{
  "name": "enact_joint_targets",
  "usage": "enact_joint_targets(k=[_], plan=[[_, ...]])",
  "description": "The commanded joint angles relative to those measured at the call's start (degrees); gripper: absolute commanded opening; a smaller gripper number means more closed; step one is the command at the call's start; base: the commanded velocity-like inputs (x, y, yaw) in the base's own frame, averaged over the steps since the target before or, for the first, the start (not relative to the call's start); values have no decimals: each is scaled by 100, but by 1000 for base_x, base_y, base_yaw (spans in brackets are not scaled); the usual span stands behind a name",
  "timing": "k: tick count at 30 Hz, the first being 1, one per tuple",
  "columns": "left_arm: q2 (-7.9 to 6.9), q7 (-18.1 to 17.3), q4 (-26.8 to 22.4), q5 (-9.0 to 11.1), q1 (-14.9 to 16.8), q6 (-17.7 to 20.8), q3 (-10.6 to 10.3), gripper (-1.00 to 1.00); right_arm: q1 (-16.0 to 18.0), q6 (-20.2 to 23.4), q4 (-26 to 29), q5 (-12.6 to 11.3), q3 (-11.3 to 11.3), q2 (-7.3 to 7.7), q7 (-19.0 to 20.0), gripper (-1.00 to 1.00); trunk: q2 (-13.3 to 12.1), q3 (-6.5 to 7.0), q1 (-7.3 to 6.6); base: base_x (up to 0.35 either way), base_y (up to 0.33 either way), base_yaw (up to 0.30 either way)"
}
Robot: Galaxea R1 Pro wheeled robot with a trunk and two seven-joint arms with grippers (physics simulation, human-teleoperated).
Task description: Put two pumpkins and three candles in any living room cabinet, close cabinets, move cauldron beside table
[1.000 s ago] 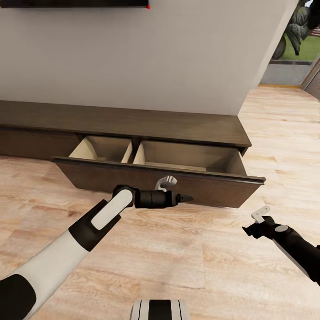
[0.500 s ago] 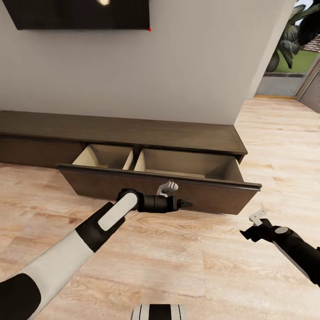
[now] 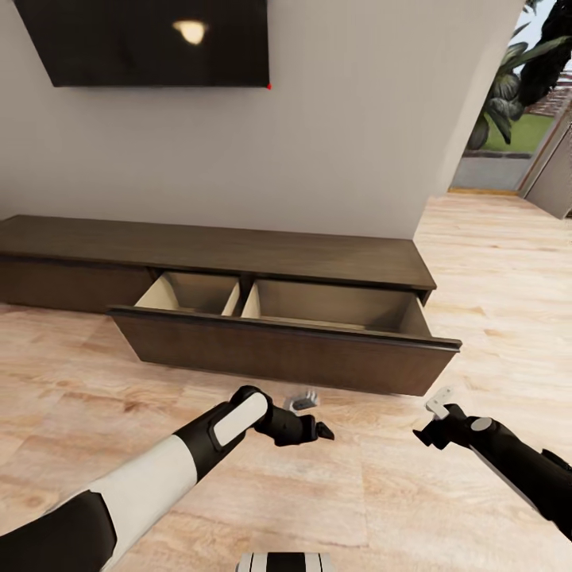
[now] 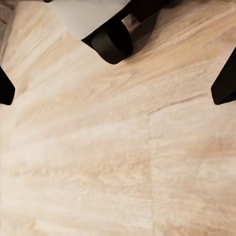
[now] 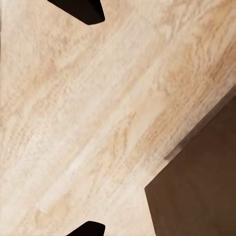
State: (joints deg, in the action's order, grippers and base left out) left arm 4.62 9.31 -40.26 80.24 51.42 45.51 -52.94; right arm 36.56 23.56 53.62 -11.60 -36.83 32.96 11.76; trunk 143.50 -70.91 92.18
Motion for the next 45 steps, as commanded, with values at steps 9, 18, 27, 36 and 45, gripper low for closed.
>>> enact_joint_targets(k=[9,18,27,36,45], plan=[[-52,233,131,22,-114,15,-393,100,-19,0,-73,-15,-368,-62,1,100,-12,200,-23,0,0,0],[-13,426,1246,8,-547,-24,-471,100,-311,-8,-657,29,-386,-670,-64,100,-24,400,-46,0,0,0],[-47,394,2900,-22,-1393,-1560,-505,100,-378,-566,-3337,29,-378,-1755,-95,100,-323,558,-212,0,0,0],[-62,388,2917,-17,-1913,-1955,-1180,100,-470,-1217,-4638,-9,-378,-2060,-86,100,-684,640,-410,0,0,0],[-304,387,2913,-12,-2158,-2281,-1633,100,-865,-1308,-4968,-5,-371,-2240,-86,100,-1045,720,-608,0,0,0]])
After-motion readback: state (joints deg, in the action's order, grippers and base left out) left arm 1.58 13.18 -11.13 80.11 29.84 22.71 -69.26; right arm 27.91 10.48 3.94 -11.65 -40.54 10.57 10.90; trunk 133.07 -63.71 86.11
